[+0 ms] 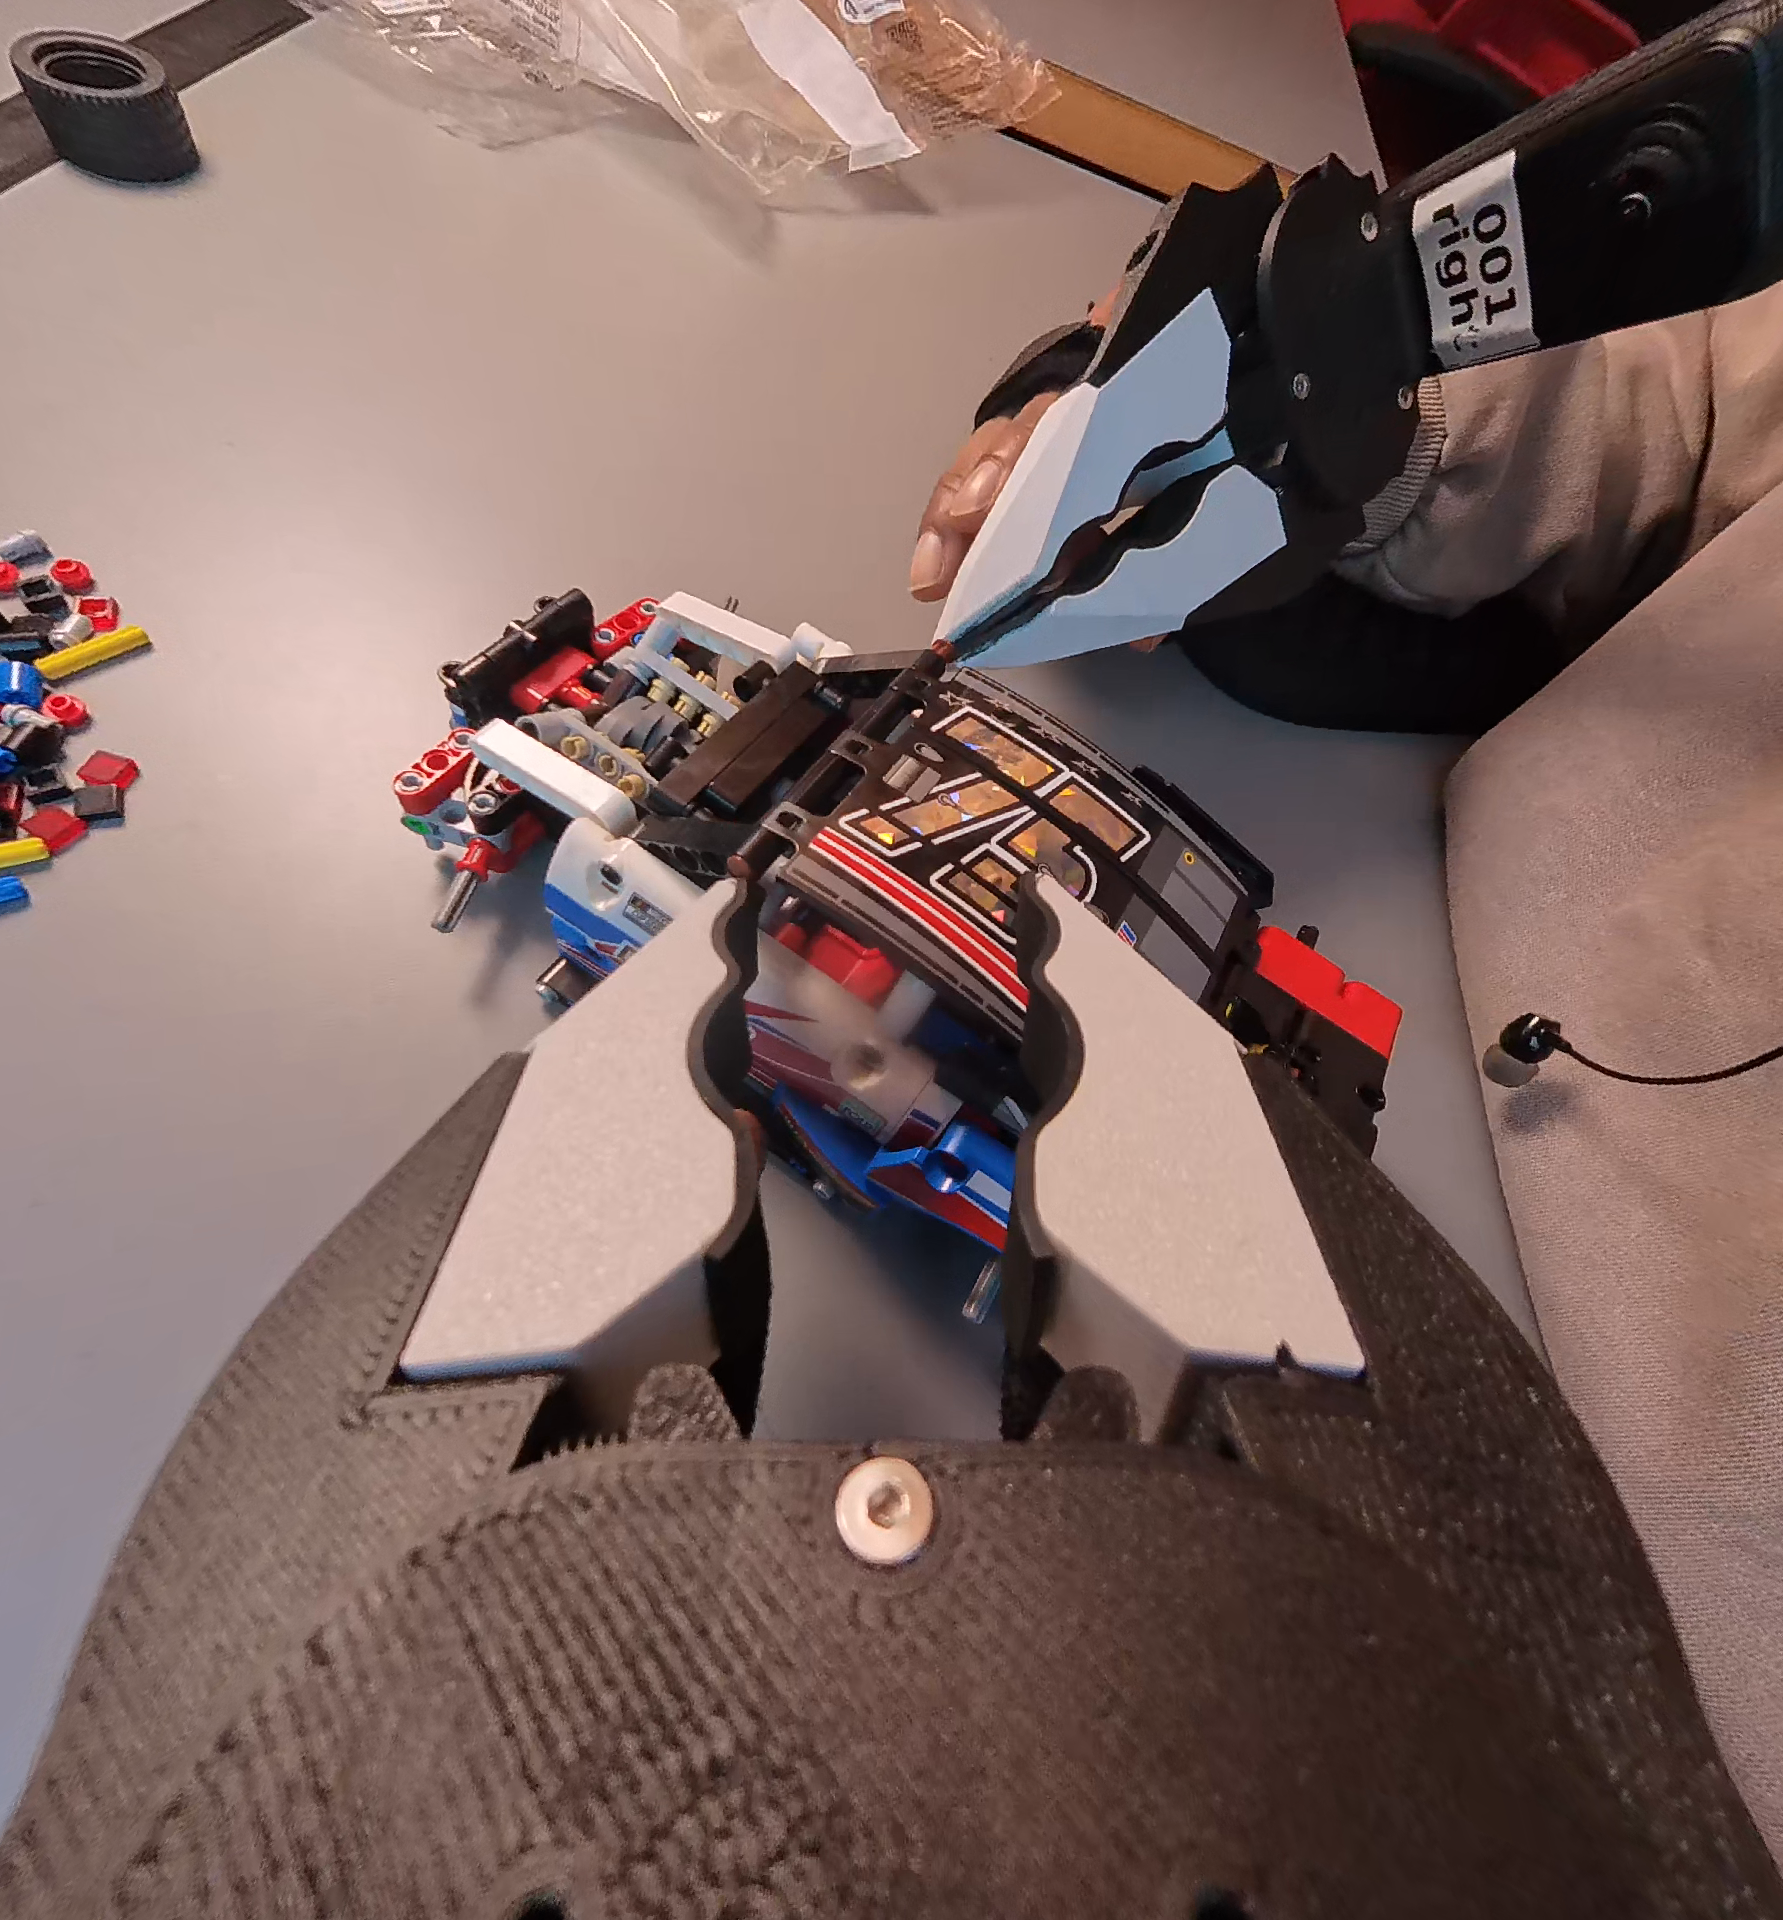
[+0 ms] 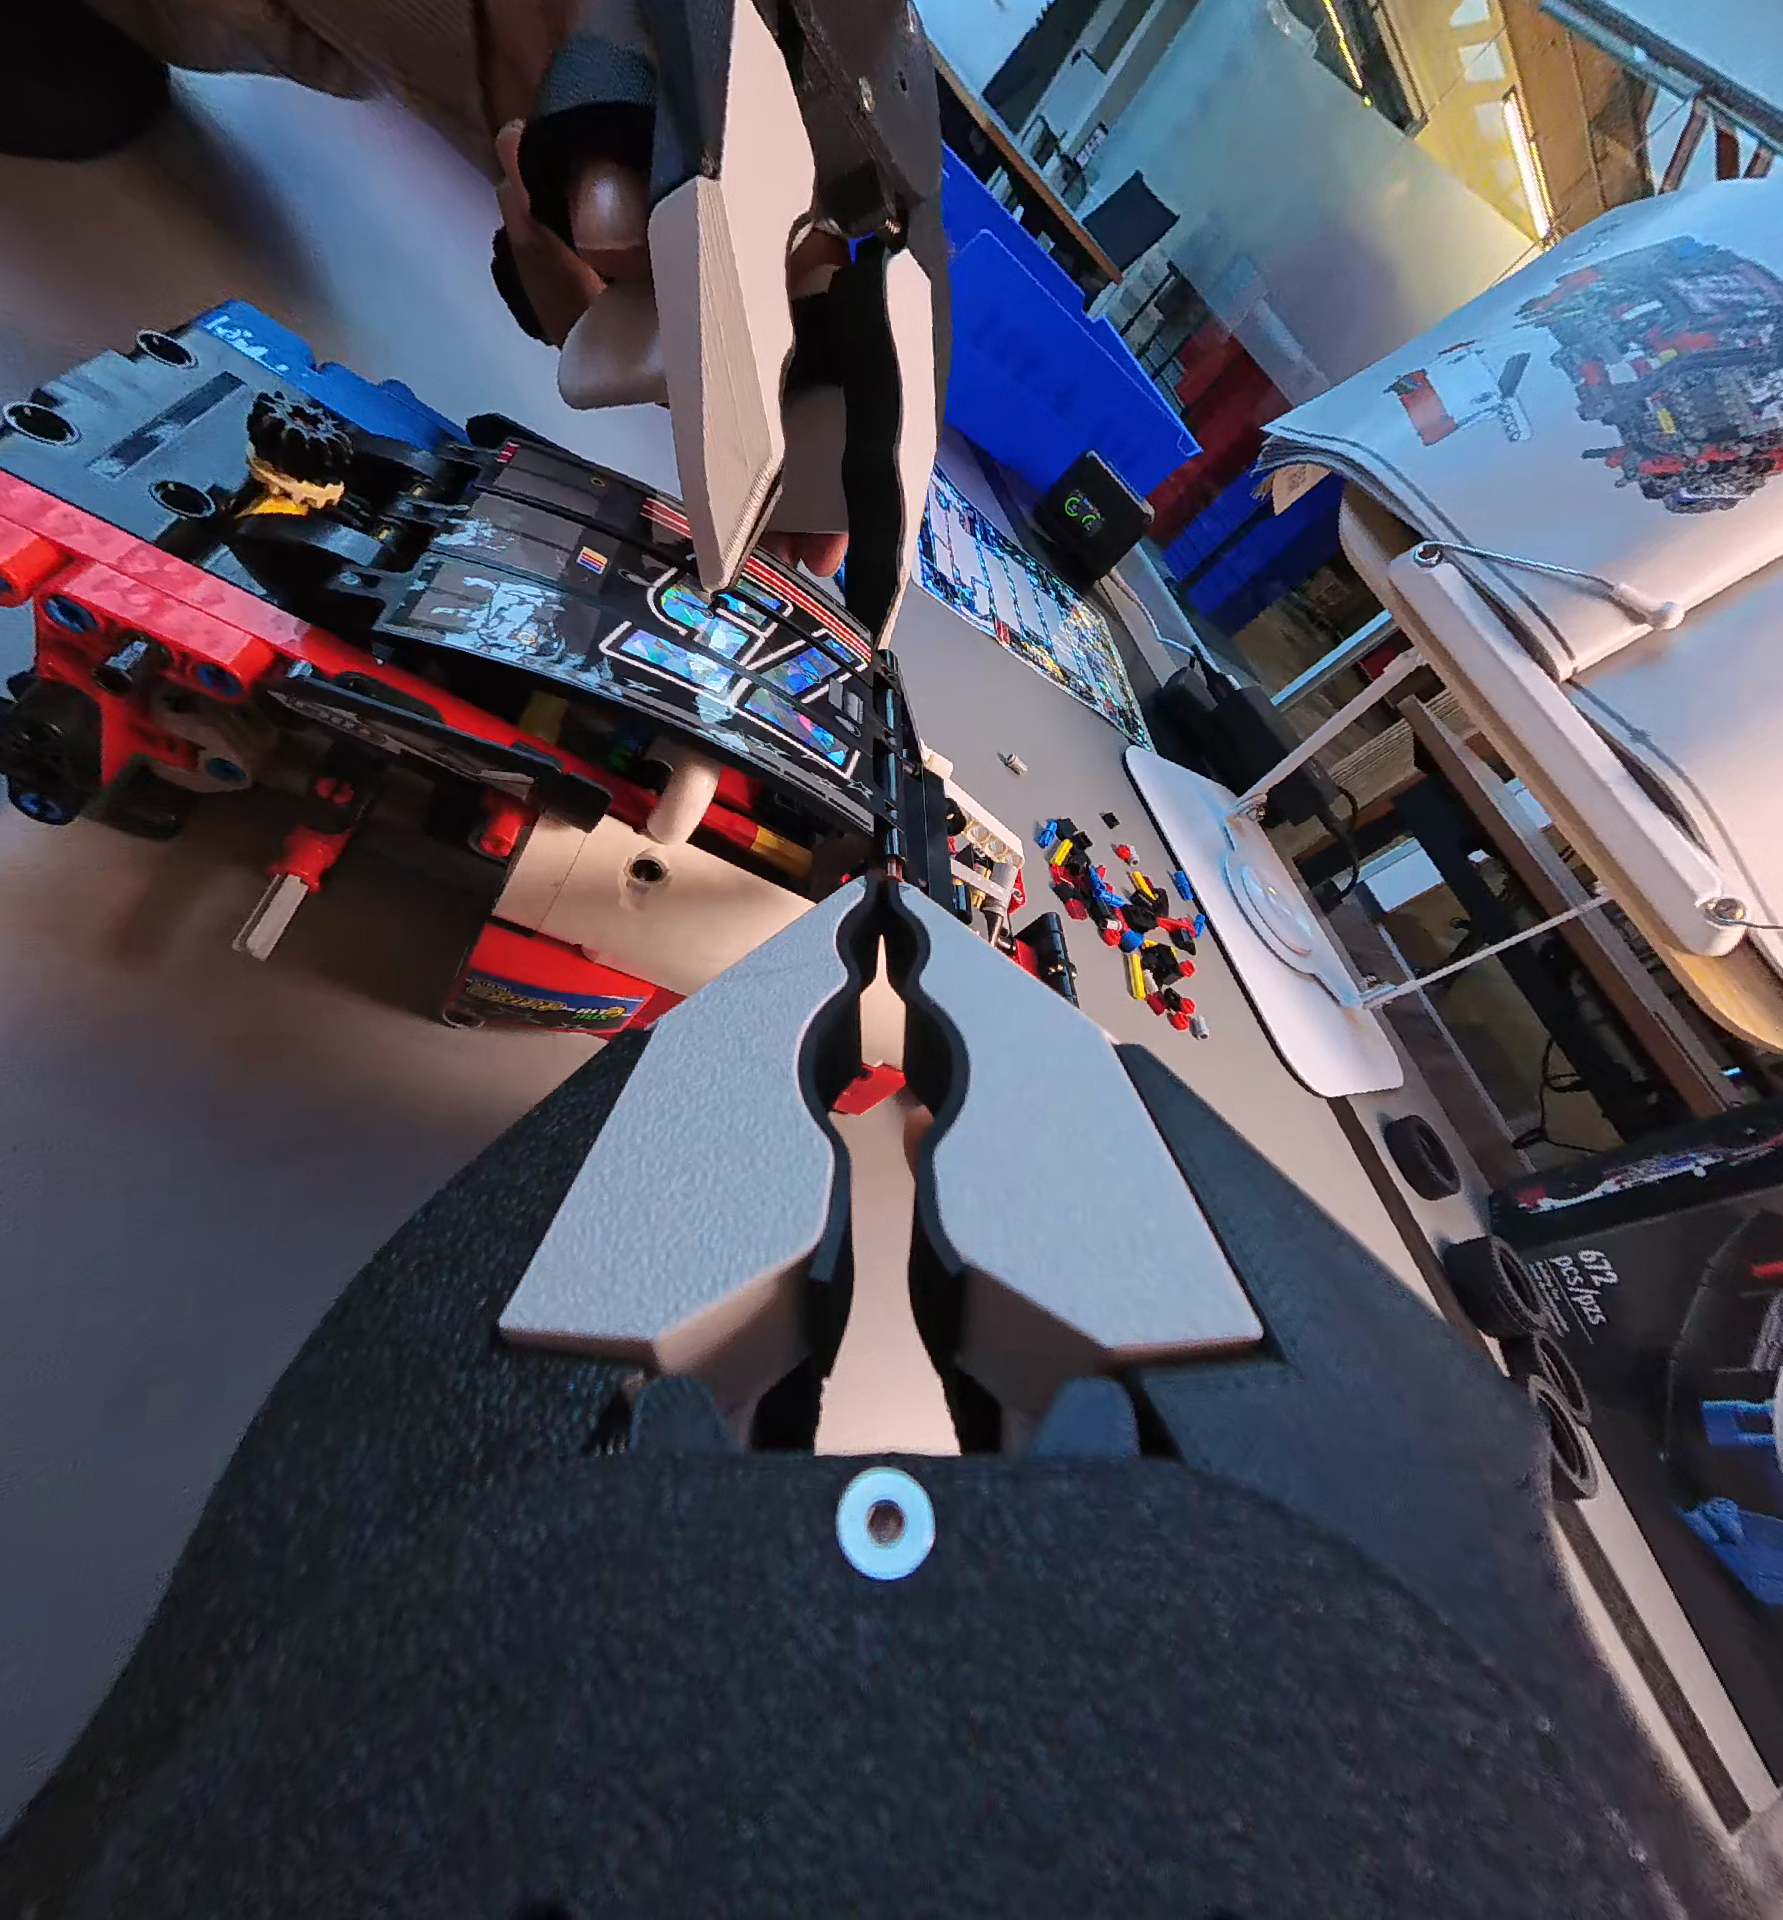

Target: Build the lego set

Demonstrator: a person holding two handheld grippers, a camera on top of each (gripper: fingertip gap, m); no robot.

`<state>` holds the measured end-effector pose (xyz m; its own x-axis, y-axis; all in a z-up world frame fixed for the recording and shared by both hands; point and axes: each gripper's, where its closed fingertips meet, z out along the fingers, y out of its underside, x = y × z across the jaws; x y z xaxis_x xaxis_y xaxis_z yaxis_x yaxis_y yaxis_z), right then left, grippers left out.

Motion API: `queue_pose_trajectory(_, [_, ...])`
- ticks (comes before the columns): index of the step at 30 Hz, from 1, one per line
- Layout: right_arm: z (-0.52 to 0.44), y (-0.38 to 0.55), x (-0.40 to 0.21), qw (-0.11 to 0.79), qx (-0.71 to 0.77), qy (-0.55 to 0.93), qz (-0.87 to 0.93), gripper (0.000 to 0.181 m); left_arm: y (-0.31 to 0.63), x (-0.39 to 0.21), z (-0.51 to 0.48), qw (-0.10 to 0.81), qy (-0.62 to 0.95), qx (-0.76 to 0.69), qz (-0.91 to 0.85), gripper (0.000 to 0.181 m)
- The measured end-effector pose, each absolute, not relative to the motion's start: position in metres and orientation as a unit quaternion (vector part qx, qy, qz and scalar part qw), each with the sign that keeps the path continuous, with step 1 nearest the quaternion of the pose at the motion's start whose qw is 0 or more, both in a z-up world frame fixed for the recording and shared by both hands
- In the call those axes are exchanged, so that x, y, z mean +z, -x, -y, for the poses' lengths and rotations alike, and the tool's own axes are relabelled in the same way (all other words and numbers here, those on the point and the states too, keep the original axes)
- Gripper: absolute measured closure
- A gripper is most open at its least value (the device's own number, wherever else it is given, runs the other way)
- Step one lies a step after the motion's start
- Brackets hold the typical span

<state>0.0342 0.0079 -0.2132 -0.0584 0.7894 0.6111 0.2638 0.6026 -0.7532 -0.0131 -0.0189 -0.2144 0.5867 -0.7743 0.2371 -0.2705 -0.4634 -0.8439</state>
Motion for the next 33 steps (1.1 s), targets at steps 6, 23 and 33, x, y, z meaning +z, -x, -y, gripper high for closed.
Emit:
queue_pose_trajectory(6, [-0.008,-0.032,-0.214,0.572,0.219,0.372,0.698,0.181,0.010,-0.215,0.022,0.395,0.792,-0.324,-0.335,0.137])
queue_pose_trajectory(23, [-0.012,-0.030,-0.215,0.568,0.228,0.391,0.687,0.179,0.020,-0.210,0.019,0.415,0.798,-0.302,-0.316,0.126])
queue_pose_trajectory(33, [-0.011,-0.028,-0.214,0.569,0.237,0.403,0.677,0.181,0.014,-0.214,0.015,0.424,0.799,-0.286,-0.315,0.124])
